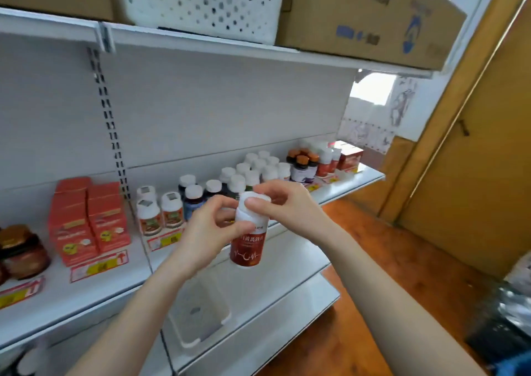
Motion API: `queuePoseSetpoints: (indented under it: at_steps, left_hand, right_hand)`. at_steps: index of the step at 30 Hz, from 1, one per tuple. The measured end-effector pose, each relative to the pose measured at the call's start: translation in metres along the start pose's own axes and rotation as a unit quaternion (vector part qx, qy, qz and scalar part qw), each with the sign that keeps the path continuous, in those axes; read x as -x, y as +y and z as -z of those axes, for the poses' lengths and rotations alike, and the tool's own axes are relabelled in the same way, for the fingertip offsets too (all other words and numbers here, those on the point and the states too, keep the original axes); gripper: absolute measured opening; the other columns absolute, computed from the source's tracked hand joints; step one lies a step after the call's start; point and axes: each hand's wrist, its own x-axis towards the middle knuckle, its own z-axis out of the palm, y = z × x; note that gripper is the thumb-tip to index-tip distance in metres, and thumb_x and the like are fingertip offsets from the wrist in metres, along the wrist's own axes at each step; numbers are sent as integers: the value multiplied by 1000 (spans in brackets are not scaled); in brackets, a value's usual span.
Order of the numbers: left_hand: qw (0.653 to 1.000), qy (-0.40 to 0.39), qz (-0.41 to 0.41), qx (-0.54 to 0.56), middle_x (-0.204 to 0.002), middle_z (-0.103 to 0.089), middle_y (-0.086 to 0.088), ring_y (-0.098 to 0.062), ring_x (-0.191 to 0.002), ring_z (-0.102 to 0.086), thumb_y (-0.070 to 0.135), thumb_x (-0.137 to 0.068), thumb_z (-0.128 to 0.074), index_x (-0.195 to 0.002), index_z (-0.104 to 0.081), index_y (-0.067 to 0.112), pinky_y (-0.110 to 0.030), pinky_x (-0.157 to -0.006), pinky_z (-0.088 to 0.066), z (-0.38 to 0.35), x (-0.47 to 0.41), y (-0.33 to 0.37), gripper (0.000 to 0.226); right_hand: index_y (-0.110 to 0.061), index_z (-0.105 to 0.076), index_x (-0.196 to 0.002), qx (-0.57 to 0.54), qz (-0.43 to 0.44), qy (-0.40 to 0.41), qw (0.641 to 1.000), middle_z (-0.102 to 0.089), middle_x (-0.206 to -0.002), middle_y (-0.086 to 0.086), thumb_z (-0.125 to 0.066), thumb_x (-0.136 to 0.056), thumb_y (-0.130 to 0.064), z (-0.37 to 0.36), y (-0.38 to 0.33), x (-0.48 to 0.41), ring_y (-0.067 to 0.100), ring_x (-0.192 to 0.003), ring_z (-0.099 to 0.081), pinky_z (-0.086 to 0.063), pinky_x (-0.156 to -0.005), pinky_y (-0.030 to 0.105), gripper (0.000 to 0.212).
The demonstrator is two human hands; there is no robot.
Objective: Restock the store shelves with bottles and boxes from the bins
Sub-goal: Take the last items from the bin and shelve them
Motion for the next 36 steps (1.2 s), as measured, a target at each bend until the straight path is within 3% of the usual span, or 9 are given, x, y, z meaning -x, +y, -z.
queuePoseSetpoints:
  at_steps: [4,7,12,17,22,25,27,30,36]
  left_hand:
    - [999,-21,-24,15,-96,-69,-1,-2,-84,-66,5,-76,-73,-94,-54,23,-12,-72,-50,-76,-35,0,31]
    - [994,-28,-54,-95,-113,-65,4,-8,-108,-59,29,-79,-71,-115,-58,23,-22,-89,-45,-126,-61,-7,39]
    - [906,-64,-67,-412,-137,-49,-1,-18,-125,-45,52,-87,-49,-138,-40,20,-29,-96,-38,-193,-97,-21,60]
    - [869,-91,-101,-476,-138,-47,-2,-19,-126,-43,51,-91,-42,-139,-37,18,-28,-97,-35,-232,-143,-48,59]
    - [854,-87,-144,-492,-129,-55,-5,-23,-119,-51,45,-90,-50,-134,-46,12,-32,-92,-42,-262,-207,-73,55]
    - [842,-85,-203,-492,-92,-69,-13,-34,-83,-66,33,-76,-73,-101,-66,4,-38,-66,-53,-279,-252,-84,39]
    - [818,-82,-234,-518,-78,-69,-12,-33,-68,-66,34,-72,-72,-89,-67,4,-37,-54,-53,-290,-280,-89,35]
    - [800,-88,-257,-535,-73,-68,-8,-30,-63,-65,38,-71,-65,-87,-67,7,-35,-50,-51,-305,-310,-92,36]
    - [804,-90,-240,-536,-74,-68,-7,-29,-64,-65,39,-71,-66,-88,-67,9,-35,-51,-51,-323,-346,-101,34]
  right_hand:
    - [-17,-67,-87,35,0,35,999,-62,-77,-11,-72,-78,-32,71,39,1,-1,-71,-55,-44,-67,20,18]
    - [-7,-68,-99,77,-7,87,993,-68,-92,0,-70,-79,-32,118,70,0,9,-78,-60,-50,-73,23,32]
    - [-13,-64,-112,95,-57,154,982,-65,-106,1,-68,-79,-37,178,130,-16,13,-91,-59,-46,-74,18,41]
    - [-14,-62,-114,98,-80,201,971,-64,-111,1,-66,-82,-35,216,181,-41,12,-90,-57,-47,-77,23,39]
    - [-13,-61,-116,107,-78,249,959,-62,-116,1,-65,-83,-35,247,220,-86,9,-94,-54,-48,-78,20,40]
    - [-13,-63,-113,91,-67,280,953,-63,-109,-3,-66,-83,-33,265,234,-119,8,-93,-55,-49,-81,23,36]
    - [-15,-64,-109,73,-63,307,947,-62,-102,-6,-67,-82,-33,280,243,-142,6,-91,-55,-47,-80,20,33]
    - [-16,-64,-108,45,-57,333,940,-60,-99,-11,-67,-82,-33,296,255,-173,5,-91,-55,-46,-79,17,31]
    - [-14,-64,-109,19,-33,323,946,-60,-99,-10,-68,-82,-30,315,281,-234,7,-94,-56,-45,-84,21,32]
